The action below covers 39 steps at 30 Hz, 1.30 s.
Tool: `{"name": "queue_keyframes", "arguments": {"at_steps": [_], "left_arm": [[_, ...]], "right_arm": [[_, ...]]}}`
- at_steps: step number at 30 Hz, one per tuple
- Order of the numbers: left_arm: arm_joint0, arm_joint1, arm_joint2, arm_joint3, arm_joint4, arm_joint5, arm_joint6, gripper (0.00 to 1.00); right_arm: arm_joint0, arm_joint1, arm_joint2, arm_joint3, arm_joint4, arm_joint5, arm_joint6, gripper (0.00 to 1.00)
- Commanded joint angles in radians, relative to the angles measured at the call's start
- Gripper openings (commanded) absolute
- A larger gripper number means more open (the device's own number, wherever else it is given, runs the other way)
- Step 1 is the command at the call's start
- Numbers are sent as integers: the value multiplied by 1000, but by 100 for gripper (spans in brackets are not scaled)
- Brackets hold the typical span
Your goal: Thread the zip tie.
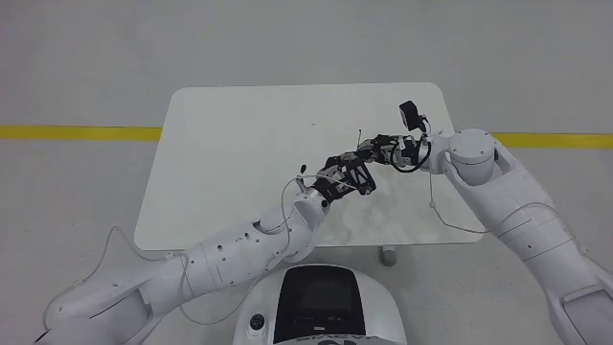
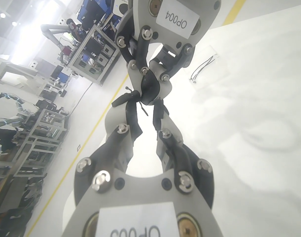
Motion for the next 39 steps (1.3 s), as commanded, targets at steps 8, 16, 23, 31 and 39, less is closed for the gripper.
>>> {"name": "queue_keyframes", "arguments": {"at_steps": [8,16,23,31,39], "left_arm": [[0,-5,-1,10,0,0,2,0],[6,-6,-10,10,0,0,10,0],[37,21,-59,-20,0,0,21,0],[92,79,-124,-87,0,-16,26,0],[106,106,-144,-120,0,-85,27,0]], "right_arm": [[0,0,0,0,0,0,0,0],[0,0,0,0,0,0,0,100],[0,0,0,0,0,0,0,100],[0,0,0,0,0,0,0,100],[0,0,0,0,0,0,0,100]]}}
